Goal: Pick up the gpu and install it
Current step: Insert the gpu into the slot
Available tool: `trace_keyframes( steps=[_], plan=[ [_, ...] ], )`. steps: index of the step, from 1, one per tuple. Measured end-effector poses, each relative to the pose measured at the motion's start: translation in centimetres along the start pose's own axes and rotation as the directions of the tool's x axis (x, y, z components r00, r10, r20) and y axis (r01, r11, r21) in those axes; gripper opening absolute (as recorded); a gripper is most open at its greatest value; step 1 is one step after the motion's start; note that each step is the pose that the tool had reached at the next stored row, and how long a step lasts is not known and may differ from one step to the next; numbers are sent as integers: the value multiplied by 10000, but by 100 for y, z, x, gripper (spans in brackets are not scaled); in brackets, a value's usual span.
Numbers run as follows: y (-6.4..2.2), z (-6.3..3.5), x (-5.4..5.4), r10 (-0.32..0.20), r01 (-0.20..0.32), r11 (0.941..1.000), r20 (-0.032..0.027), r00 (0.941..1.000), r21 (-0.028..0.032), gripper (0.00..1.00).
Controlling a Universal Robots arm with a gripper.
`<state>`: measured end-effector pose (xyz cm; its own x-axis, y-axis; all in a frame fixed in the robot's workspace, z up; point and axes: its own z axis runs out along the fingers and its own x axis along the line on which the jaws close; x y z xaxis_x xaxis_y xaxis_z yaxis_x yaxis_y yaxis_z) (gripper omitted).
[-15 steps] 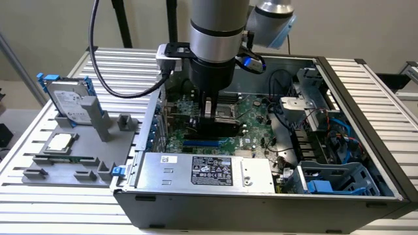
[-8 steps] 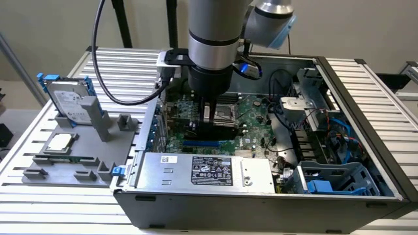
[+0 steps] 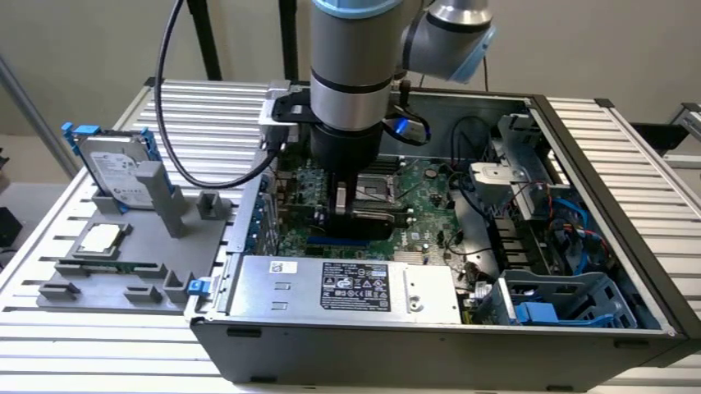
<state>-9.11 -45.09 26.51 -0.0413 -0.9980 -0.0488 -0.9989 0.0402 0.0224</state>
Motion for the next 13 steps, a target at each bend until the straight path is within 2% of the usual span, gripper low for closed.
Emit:
trace_keyframes(
  steps=[4,8,13],
  plan=[
    [1,29,1,0,0,10000,-1,10000,-3,0],
    [4,35,1,3,-3,10000,-3,10000,-44,0],
    [6,39,0,2,-2,10000,-5,10000,-62,0]
  ],
)
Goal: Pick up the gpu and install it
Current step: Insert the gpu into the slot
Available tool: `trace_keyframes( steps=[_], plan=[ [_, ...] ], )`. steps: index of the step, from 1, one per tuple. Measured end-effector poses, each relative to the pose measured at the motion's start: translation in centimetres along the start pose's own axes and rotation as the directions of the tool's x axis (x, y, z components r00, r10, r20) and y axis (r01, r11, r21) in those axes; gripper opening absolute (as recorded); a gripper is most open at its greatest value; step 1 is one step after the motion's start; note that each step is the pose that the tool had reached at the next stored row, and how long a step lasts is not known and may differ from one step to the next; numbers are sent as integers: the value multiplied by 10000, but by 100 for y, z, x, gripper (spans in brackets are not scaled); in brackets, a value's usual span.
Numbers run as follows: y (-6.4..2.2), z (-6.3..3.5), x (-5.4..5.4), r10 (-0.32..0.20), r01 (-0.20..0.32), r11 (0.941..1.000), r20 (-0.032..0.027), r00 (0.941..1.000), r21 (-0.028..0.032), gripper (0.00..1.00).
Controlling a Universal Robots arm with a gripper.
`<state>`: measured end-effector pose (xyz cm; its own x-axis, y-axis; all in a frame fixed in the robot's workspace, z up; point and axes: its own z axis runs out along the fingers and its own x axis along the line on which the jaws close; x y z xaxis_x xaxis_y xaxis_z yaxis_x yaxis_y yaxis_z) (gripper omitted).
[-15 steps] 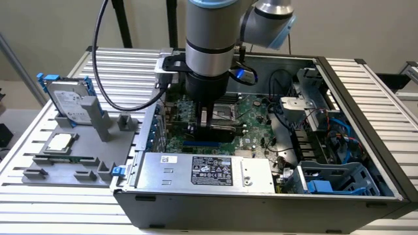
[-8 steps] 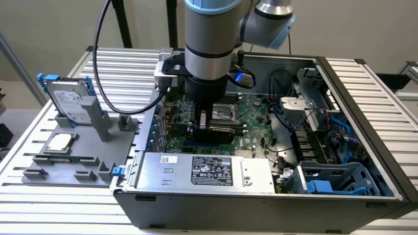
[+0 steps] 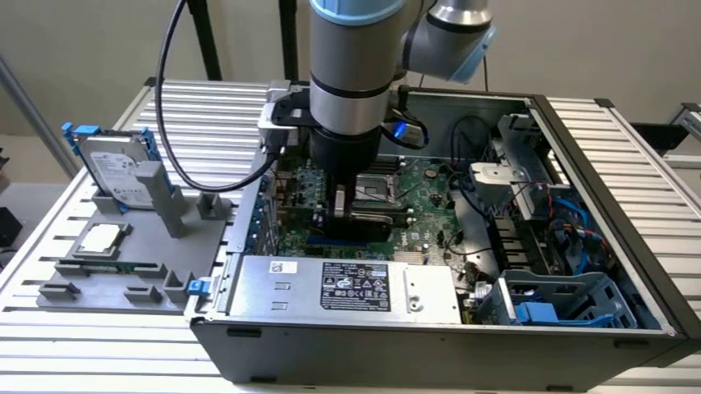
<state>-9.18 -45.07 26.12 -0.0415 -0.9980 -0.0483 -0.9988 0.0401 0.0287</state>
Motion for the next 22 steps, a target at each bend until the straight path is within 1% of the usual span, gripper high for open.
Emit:
trace_keyframes(
  steps=[6,9,12,15,22],
  plan=[
    [26,3,-1,-15,15,10000,-11,10000,1,0],
    [27,2,0,-34,34,10000,-23,10000,2,0],
    [36,3,-11,-42,42,10000,-28,10000,22,0],
    [37,4,-27,-43,43,10000,-28,10000,22,0],
    [38,15,-25,-40,40,10000,-37,10000,22,0]
  ],
)
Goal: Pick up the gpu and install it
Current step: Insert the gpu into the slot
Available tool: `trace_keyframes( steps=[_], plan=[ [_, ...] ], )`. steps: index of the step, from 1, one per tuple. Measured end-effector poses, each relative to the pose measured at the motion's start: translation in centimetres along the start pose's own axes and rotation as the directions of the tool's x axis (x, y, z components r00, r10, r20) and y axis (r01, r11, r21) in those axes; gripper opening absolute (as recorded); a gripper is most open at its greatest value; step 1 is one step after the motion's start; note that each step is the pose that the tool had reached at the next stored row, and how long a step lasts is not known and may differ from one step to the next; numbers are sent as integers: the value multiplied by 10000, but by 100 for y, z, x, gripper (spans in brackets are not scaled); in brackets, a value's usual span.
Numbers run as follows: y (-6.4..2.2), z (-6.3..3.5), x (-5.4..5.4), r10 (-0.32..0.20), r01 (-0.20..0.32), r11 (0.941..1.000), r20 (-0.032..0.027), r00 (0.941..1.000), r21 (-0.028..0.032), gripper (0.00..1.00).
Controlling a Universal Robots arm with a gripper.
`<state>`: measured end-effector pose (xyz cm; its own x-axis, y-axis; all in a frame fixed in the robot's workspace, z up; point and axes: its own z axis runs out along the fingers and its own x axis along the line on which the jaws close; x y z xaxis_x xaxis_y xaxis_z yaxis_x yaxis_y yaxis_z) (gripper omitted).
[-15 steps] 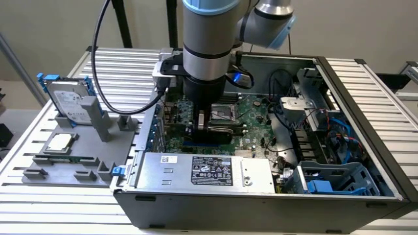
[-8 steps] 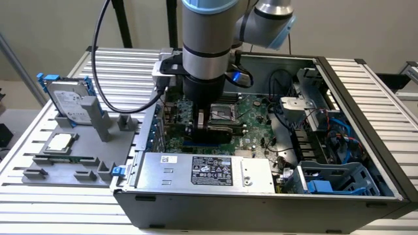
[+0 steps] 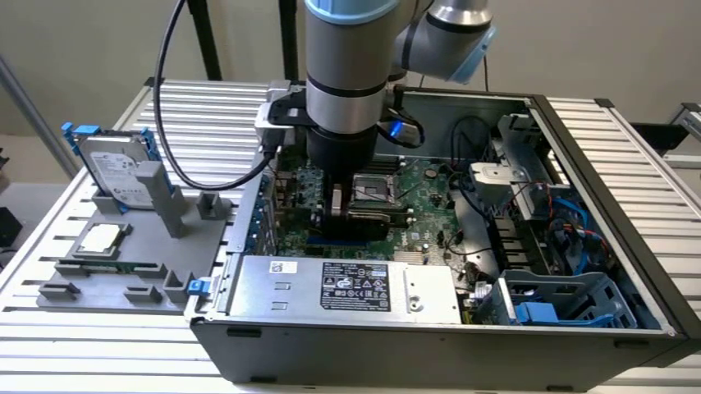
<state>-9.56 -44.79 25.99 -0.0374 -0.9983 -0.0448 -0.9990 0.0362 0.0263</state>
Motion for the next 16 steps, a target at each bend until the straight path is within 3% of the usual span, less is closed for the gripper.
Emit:
trace_keyframes(
  steps=[16],
  plan=[
    [0,70,6,-2,2,10000,-3,10000,3,0]
  ],
)
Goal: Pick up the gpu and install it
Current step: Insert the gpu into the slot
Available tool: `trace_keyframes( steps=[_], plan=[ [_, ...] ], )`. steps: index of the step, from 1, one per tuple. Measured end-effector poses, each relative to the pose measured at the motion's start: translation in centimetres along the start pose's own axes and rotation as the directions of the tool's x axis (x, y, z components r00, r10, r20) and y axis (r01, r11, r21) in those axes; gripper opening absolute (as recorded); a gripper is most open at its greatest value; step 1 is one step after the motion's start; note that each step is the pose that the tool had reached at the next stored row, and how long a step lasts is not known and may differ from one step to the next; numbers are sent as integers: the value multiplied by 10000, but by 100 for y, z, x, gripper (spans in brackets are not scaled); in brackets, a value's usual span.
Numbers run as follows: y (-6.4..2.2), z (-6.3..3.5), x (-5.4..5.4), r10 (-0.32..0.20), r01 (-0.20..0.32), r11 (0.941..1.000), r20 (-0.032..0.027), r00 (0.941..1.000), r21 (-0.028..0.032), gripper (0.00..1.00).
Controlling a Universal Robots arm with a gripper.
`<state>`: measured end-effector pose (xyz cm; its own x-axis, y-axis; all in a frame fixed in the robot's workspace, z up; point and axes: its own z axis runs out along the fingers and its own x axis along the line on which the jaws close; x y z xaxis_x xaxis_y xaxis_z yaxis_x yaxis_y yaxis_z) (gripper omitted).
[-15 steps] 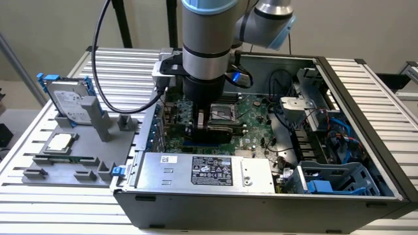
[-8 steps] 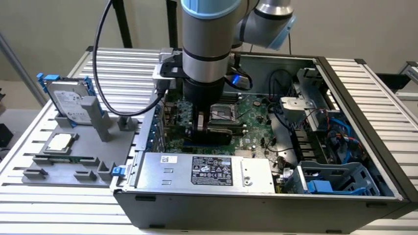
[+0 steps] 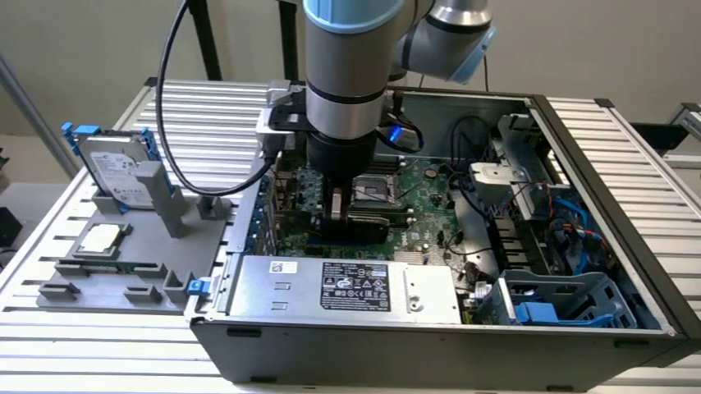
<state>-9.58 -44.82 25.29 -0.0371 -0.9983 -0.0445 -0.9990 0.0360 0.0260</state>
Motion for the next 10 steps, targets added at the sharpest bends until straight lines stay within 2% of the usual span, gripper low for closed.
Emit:
trace_keyframes(
  steps=[10],
  plan=[
    [38,7,-9,-2,2,10000,-10,10000,3,0]
  ],
)
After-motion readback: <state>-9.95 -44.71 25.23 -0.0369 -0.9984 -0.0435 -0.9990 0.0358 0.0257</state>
